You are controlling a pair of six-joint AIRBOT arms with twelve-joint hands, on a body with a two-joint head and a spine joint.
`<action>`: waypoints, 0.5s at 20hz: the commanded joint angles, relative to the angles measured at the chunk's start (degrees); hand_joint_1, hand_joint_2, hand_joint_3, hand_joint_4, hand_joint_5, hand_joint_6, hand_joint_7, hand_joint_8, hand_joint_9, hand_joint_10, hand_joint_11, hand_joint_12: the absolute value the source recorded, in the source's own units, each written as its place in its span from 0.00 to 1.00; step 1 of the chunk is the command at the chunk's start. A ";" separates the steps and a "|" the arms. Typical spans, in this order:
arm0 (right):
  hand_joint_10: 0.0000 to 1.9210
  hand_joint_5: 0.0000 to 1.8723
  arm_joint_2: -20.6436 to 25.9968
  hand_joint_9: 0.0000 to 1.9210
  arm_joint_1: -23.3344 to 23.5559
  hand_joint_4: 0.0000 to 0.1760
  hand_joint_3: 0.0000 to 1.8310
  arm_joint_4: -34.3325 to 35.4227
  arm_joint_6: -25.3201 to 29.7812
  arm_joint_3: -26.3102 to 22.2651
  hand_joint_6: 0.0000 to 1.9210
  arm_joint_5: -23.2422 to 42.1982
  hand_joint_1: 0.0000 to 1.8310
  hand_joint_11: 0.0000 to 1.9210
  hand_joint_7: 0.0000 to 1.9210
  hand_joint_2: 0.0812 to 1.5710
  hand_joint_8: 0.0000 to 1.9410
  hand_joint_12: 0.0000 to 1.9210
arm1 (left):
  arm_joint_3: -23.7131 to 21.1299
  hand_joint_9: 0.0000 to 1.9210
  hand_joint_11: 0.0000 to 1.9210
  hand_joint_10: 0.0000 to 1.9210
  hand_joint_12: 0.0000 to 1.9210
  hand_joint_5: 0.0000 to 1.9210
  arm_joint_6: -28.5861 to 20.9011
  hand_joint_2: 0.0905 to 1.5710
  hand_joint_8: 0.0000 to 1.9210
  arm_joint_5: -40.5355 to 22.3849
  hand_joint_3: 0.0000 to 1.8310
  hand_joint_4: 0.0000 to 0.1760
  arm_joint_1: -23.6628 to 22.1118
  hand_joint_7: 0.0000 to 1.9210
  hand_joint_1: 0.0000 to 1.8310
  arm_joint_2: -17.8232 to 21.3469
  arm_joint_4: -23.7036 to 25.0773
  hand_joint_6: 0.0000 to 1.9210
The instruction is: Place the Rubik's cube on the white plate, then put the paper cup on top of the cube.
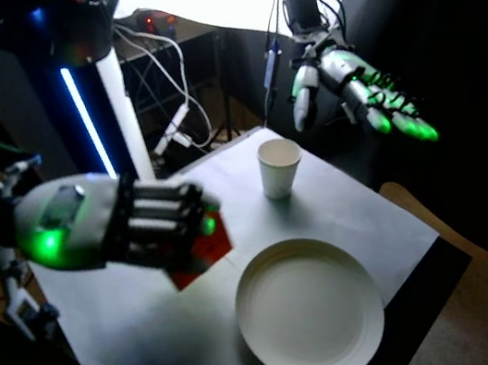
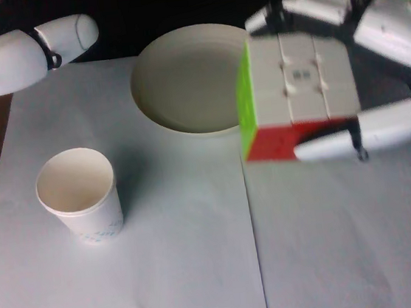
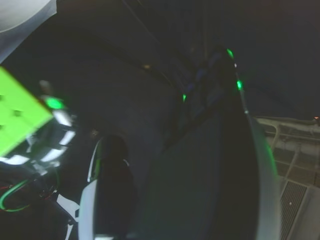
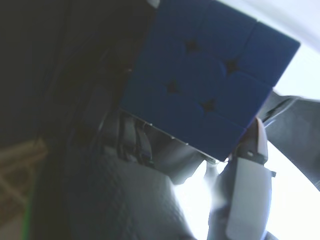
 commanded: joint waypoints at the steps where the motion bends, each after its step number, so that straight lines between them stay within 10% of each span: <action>1: 1.00 0.09 -0.55 0.25 1.66 0.00 0.00 1.30 0.52 0.43 0.77 7.73 0.62 0.37 0.14 0.68 0.85 1.00 | 0.26 0.00 0.00 0.00 0.00 0.03 -0.01 0.81 0.00 -7.34 0.00 0.76 -0.43 0.00 0.09 0.32 -0.63 0.00; 10: 0.93 0.13 -12.04 0.26 11.95 0.00 0.00 1.86 0.51 12.81 0.67 -4.32 0.62 0.36 0.19 0.67 0.73 1.00 | 0.73 0.00 0.01 0.00 0.00 0.03 -0.02 0.81 0.00 -7.76 0.00 0.64 -0.17 0.00 0.08 0.16 -1.01 0.00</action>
